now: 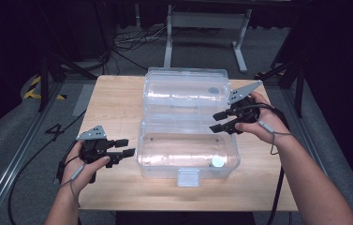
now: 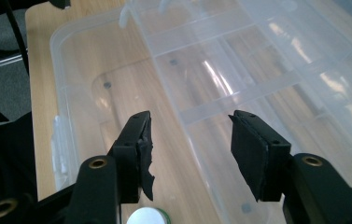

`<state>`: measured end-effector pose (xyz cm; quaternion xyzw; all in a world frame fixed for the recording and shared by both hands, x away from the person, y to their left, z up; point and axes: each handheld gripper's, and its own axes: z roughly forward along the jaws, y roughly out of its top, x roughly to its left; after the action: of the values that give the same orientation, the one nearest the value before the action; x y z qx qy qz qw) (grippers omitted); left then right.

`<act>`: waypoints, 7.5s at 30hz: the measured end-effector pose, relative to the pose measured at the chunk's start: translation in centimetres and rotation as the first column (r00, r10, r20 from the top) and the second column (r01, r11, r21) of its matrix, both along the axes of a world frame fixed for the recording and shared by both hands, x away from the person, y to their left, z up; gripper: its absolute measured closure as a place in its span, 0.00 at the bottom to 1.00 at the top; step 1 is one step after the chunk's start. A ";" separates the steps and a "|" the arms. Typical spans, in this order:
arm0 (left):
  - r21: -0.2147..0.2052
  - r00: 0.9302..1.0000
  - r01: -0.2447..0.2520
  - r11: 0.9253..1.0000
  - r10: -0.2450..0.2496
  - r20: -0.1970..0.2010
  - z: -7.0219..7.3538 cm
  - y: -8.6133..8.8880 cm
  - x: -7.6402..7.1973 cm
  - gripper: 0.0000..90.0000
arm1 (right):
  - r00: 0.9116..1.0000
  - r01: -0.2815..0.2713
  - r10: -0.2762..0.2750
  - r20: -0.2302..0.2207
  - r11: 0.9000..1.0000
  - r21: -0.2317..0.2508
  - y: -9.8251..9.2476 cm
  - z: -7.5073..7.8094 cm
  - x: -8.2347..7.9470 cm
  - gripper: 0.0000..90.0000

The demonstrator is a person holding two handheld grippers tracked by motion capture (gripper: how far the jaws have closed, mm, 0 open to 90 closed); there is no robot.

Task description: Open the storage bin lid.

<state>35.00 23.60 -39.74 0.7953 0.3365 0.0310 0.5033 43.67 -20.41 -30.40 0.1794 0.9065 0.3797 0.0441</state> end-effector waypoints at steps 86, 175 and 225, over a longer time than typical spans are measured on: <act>0.076 0.963 0.268 0.960 -0.266 -0.043 -1.6 -8.4 -1.5 0.54 | 0.994 0.098 -0.100 0.054 0.994 0.043 4.4 -0.6 6.2 0.82; 0.088 0.953 0.303 0.949 -0.298 -0.058 -2.5 -8.7 -1.1 0.79 | 0.988 0.080 -0.093 0.126 0.991 0.102 4.0 -0.2 0.6 0.89; 0.065 0.953 0.300 0.952 -0.296 -0.065 -2.6 -8.5 -1.1 0.78 | 0.990 0.029 -0.042 0.138 0.995 0.097 3.4 -0.5 -2.9 0.90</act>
<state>33.93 15.05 -42.30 0.8556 0.2248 -0.0544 0.4630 40.76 -16.97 -30.91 0.1703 0.8787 0.4333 0.1057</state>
